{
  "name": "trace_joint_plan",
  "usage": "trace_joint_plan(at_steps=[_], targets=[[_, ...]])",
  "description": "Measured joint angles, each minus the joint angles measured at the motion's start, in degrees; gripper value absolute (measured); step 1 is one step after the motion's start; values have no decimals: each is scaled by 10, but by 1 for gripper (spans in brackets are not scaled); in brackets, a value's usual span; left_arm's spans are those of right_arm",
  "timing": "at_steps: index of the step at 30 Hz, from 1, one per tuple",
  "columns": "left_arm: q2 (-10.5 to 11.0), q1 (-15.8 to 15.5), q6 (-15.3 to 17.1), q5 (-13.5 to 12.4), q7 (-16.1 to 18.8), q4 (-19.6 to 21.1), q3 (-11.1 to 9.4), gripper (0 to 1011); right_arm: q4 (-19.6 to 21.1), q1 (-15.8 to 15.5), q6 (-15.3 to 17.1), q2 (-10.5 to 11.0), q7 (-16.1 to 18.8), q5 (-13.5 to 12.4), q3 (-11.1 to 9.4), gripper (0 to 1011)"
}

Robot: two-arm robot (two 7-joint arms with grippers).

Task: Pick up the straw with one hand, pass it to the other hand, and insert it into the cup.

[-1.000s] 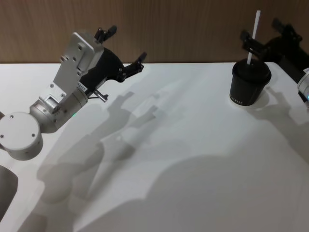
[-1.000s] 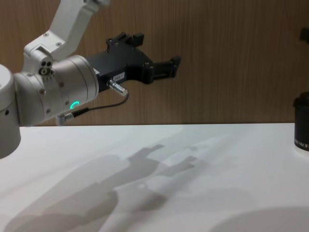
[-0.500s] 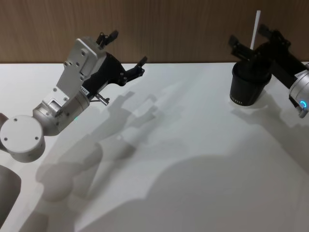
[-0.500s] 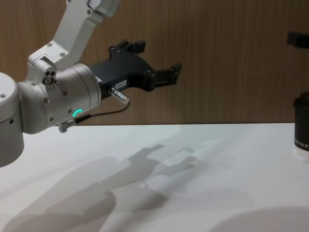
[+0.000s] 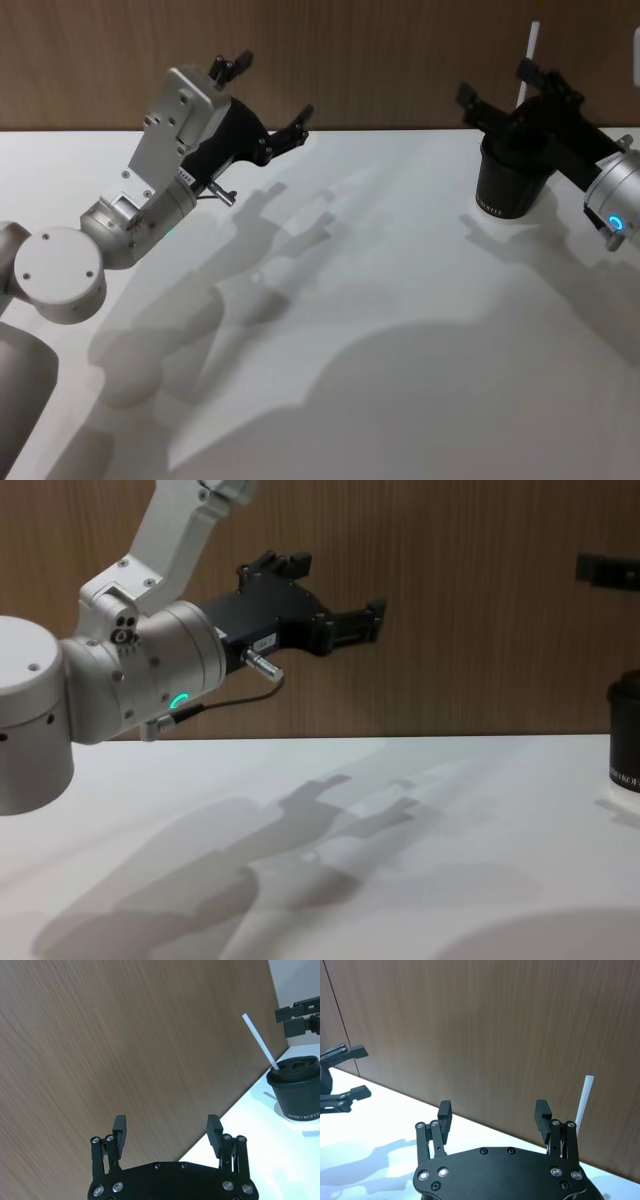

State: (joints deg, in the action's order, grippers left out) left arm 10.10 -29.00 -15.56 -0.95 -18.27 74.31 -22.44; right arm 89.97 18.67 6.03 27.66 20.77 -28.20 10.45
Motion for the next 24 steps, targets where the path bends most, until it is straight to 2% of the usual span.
trace_joint_plan(at_steps=[24], targets=[[-13,-18,-5,-8,1,-10,-10,1003,-1,1,-3,3,4,-10,11,1001]])
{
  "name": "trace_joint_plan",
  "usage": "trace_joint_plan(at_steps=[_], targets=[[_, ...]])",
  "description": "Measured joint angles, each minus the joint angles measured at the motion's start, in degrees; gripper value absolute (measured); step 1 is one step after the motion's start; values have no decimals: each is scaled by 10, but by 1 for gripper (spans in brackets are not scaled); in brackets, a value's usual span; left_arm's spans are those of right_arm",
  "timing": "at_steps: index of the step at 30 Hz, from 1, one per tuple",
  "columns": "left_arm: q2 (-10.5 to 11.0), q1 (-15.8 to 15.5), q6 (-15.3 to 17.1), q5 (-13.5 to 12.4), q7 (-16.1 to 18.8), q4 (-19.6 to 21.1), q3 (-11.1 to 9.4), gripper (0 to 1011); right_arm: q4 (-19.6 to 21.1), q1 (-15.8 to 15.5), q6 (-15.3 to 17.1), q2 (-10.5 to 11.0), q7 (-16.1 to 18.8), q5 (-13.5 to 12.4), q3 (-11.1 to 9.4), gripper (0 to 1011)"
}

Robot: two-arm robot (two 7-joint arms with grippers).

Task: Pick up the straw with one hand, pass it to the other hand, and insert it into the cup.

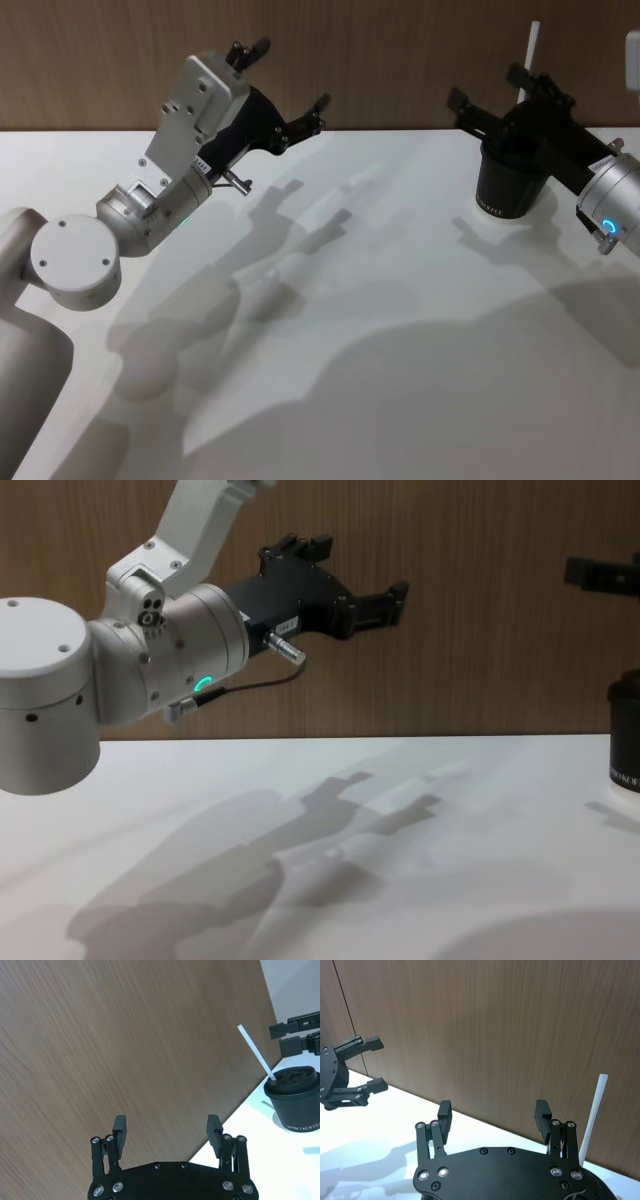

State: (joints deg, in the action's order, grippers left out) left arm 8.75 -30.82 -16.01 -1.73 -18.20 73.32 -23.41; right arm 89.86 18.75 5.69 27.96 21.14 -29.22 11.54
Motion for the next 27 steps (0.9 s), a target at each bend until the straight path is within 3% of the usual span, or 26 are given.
trace_joint_plan(at_steps=[27], targets=[[-2,-2,-1,-1,-1,-1,-2,1002,-1,0,-1,1,0,-2,2,1001]])
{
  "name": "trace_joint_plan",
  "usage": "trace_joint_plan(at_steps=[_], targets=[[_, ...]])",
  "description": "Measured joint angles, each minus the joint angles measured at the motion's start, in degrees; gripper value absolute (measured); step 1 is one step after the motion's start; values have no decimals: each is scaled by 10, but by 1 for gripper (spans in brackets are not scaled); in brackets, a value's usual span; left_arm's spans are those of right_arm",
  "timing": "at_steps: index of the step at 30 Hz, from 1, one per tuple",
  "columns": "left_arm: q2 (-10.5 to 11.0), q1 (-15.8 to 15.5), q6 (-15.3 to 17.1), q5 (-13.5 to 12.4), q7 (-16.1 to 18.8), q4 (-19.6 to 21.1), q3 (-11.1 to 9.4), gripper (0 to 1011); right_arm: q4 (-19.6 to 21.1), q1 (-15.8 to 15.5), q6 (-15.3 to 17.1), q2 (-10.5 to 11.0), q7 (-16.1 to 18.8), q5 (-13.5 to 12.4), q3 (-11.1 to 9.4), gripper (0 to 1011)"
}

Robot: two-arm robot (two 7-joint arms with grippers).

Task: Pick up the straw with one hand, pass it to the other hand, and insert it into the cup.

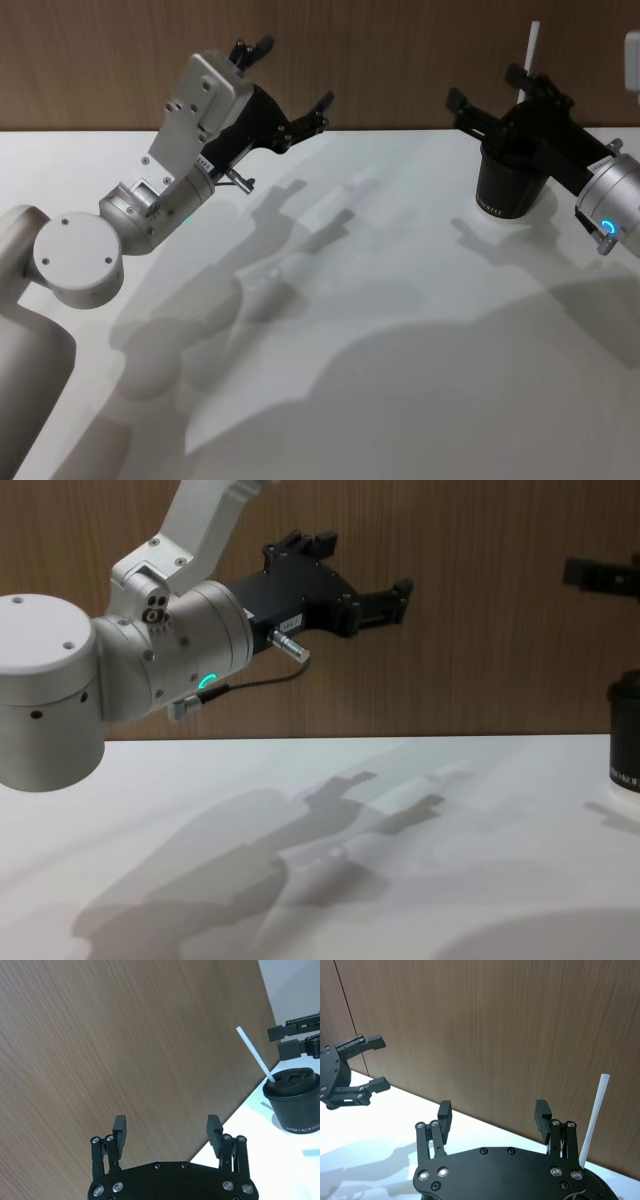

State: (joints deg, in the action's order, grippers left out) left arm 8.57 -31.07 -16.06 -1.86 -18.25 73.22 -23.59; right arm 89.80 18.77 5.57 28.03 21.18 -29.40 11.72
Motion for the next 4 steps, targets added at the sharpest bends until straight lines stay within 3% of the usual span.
trace_joint_plan(at_steps=[4], targets=[[0,0,0,0,0,0,0,1003,0,0,0,0,0,0,0,1001]])
